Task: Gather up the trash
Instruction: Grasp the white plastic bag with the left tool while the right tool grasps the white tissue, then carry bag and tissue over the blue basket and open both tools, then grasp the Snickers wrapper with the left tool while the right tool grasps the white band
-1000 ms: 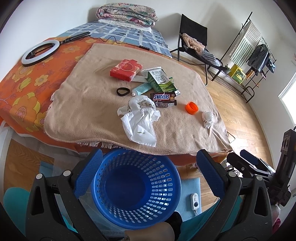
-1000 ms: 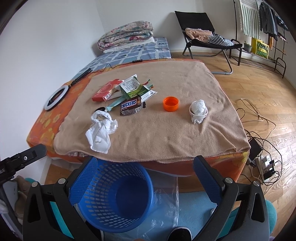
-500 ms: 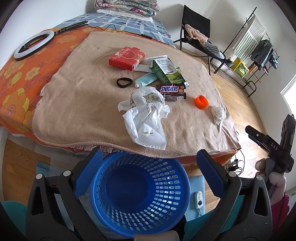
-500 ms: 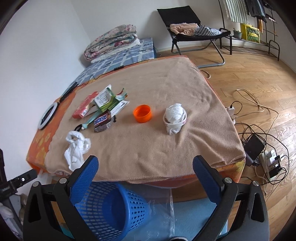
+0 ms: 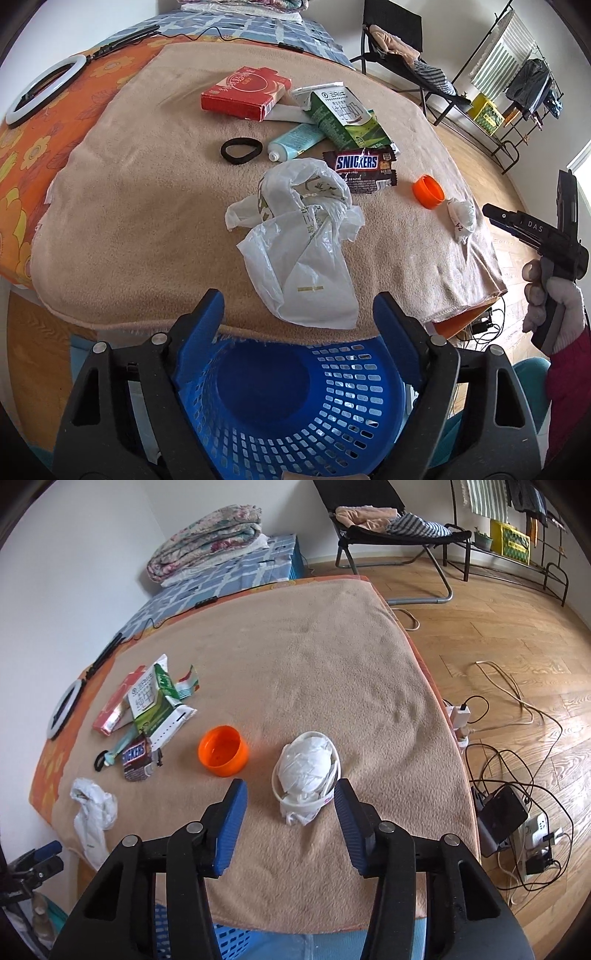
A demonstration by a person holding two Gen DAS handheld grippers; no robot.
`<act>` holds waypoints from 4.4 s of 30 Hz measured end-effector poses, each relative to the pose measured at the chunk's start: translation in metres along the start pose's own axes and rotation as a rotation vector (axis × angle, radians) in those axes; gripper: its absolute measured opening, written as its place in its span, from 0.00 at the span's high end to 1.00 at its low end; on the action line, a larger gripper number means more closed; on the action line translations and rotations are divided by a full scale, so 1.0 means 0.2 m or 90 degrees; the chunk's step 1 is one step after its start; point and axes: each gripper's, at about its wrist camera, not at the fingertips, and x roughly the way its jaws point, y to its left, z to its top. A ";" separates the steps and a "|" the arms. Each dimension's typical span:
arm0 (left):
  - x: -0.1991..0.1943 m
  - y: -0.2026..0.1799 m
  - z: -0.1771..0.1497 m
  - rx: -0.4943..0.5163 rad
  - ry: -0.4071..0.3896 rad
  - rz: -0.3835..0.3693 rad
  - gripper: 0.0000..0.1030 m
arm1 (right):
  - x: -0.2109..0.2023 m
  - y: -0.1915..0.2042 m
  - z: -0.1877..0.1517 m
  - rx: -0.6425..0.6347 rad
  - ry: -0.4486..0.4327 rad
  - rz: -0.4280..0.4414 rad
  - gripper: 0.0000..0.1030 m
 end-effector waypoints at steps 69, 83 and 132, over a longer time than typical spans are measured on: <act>-0.15 0.04 -0.30 0.011 0.018 -0.038 0.82 | -0.29 0.55 -0.43 -0.073 -0.005 0.177 0.96; 0.01 0.13 -0.55 -0.030 0.106 -0.034 0.82 | -0.16 0.74 -0.74 -0.115 0.077 0.172 0.96; 0.06 0.03 -0.27 0.052 0.067 -0.002 0.34 | -0.09 0.61 -0.68 -0.111 0.090 0.015 0.30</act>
